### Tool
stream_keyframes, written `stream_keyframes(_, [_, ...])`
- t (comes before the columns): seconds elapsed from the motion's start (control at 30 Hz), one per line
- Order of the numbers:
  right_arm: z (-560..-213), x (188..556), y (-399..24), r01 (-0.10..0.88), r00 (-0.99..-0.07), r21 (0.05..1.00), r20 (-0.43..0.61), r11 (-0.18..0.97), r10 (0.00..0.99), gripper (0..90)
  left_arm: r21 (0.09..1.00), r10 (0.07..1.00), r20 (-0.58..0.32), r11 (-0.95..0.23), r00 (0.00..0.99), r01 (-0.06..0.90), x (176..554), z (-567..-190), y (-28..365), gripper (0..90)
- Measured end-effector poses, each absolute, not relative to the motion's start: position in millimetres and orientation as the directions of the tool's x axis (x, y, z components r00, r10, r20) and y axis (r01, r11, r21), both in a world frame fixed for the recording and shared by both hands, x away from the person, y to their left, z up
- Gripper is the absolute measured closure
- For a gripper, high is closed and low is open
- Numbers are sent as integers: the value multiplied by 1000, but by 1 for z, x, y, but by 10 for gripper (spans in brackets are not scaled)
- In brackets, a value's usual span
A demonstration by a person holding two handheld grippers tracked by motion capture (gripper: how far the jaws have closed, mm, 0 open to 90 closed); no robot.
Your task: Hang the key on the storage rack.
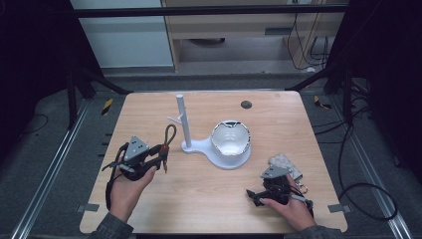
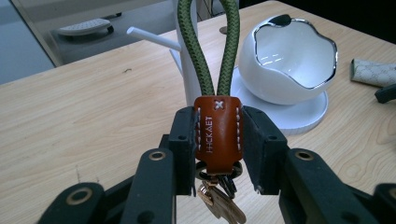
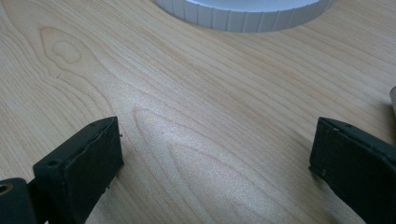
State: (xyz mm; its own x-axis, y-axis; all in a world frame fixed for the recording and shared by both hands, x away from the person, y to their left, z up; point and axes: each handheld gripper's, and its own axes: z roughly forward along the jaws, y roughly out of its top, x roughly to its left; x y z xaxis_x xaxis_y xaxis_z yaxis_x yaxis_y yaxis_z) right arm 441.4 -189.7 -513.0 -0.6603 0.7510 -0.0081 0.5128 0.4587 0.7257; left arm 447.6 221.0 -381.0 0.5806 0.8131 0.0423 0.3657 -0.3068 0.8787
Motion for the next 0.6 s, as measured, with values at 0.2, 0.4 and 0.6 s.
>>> stream_keyframes(0.2, [-513,441,-190,512,-660,726,-10,459,751,25,890,811,49,-301,584,342,447,-374,216,655])
stream_keyframes(0.4, [-513,441,-190,514,-659,725,-8,458,752,25,897,813,49,-292,581,333,448,-370,212,655])
stream_keyframes(0.6, [-513,441,-190,514,-660,726,-7,458,751,25,900,816,47,-284,576,330,453,-368,208,655])
